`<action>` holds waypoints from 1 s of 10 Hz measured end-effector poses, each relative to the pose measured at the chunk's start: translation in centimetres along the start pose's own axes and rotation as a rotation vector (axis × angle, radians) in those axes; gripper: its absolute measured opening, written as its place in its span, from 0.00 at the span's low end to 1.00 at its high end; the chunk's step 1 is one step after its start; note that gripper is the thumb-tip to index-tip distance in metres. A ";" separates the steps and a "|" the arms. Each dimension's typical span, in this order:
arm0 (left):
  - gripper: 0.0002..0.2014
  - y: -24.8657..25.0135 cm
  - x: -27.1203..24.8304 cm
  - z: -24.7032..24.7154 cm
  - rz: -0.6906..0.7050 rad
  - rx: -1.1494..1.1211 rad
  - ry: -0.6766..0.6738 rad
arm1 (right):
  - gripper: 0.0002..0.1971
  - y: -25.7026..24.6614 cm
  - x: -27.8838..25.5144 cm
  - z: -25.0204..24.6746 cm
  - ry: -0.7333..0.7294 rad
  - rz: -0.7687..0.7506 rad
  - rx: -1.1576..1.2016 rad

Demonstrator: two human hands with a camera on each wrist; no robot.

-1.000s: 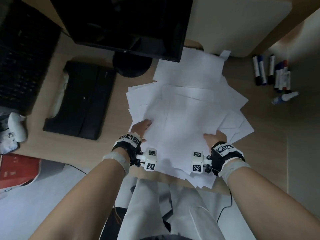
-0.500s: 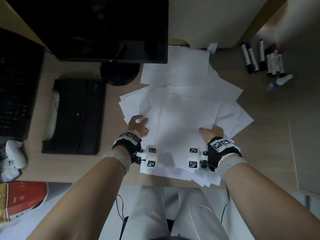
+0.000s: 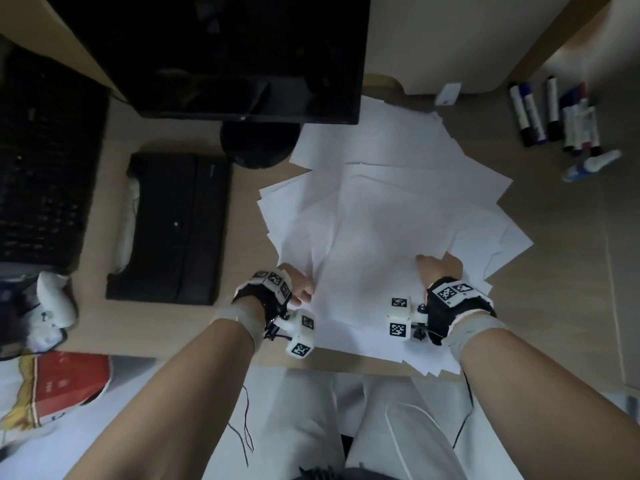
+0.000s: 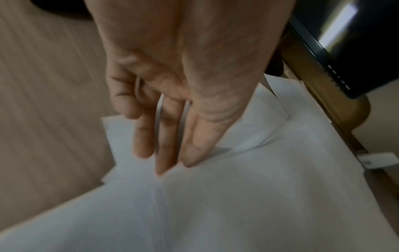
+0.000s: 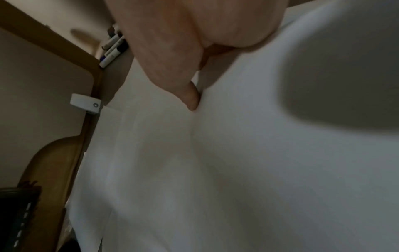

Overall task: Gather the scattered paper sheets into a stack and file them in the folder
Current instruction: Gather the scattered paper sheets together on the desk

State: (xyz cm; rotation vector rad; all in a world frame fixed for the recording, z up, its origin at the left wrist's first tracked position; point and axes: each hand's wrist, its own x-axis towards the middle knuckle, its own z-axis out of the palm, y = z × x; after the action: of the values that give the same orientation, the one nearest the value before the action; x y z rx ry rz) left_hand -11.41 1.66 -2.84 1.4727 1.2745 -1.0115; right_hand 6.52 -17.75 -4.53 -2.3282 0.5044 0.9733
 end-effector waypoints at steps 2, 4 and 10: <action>0.16 0.5 1.4 -0.2 0.132 -0.076 0.419 | 0.29 0.5 -0.9 0.0 0.067 0.037 0.029; 0.36 4.9 2.5 -1.4 0.240 -0.228 0.522 | 0.32 1.8 -0.2 -1.7 0.007 0.034 0.135; 0.11 2.0 -0.8 -0.8 -0.025 -0.111 0.144 | 0.31 0.9 -1.1 0.0 0.030 -0.002 0.233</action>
State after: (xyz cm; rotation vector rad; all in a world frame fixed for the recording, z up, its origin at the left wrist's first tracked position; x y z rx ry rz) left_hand -9.49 2.11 -1.61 1.4682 1.4312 -0.8486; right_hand 5.33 -18.27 -4.09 -2.1365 0.5943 0.8320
